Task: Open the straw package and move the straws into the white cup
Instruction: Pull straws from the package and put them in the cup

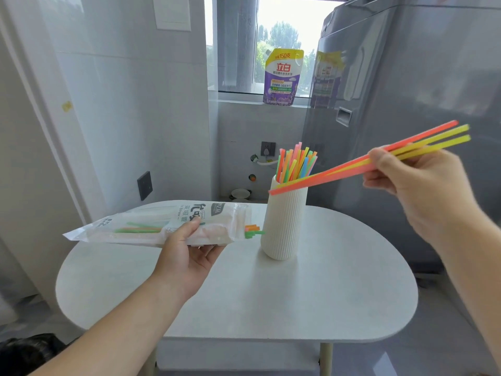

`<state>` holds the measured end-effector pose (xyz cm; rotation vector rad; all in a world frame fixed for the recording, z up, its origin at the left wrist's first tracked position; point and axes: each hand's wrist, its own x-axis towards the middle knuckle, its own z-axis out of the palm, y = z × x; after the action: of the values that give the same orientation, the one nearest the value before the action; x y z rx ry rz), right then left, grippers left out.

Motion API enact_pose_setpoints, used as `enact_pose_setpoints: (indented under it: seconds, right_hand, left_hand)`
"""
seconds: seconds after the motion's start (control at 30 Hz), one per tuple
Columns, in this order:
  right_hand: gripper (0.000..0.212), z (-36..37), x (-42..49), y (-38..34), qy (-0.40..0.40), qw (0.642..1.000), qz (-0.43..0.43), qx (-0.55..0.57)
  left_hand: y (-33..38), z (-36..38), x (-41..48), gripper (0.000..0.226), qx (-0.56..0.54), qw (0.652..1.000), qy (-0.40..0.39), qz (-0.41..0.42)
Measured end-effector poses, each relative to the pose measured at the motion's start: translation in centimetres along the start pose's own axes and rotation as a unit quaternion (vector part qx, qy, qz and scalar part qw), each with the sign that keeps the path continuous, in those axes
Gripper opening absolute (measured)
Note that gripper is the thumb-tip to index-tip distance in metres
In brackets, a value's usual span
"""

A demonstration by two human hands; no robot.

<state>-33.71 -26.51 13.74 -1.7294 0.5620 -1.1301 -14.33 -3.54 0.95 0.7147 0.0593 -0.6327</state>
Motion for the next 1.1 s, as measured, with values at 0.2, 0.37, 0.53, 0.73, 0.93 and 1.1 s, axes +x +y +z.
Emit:
enact_pose_setpoints:
  seconds: [0.2, 0.37, 0.53, 0.73, 0.93, 1.1]
  right_hand:
    - [0.015, -1.0, 0.9, -3.3, 0.033, 0.987, -0.100, -0.117]
    - [0.015, 0.1, 1.7, -3.9, 0.008, 0.977, -0.118, -0.180]
    - [0.017, 1.8, 2.8, -4.2, -0.008, 0.971, -0.102, -0.216]
    - [0.021, 3.5, 4.6, -4.9, -0.041, 0.964, -0.080, -0.250]
    - [0.026, 6.4, 6.6, -4.9, -0.108, 0.944, -0.030, -0.310]
    - [0.029, 8.8, 6.9, -2.9, -0.151, 0.928, 0.012, -0.340]
  left_hand:
    - [-0.4, 0.0, 0.1, 0.031, 0.014, 1.000, -0.016, -0.006]
    - [-0.7, 0.1, -0.1, 0.035, 0.023, 0.999, -0.028, -0.010]
    - [-0.7, 0.0, -0.3, 0.031, 0.034, 0.999, -0.035, -0.014]
    - [-0.7, 0.0, -0.2, 0.029, 0.039, 0.998, -0.044, -0.012]
    - [-0.9, 0.0, -0.1, 0.033, 0.038, 0.998, -0.050, -0.014]
    - [-1.0, 0.1, -0.1, 0.036, 0.039, 0.998, -0.053, -0.016]
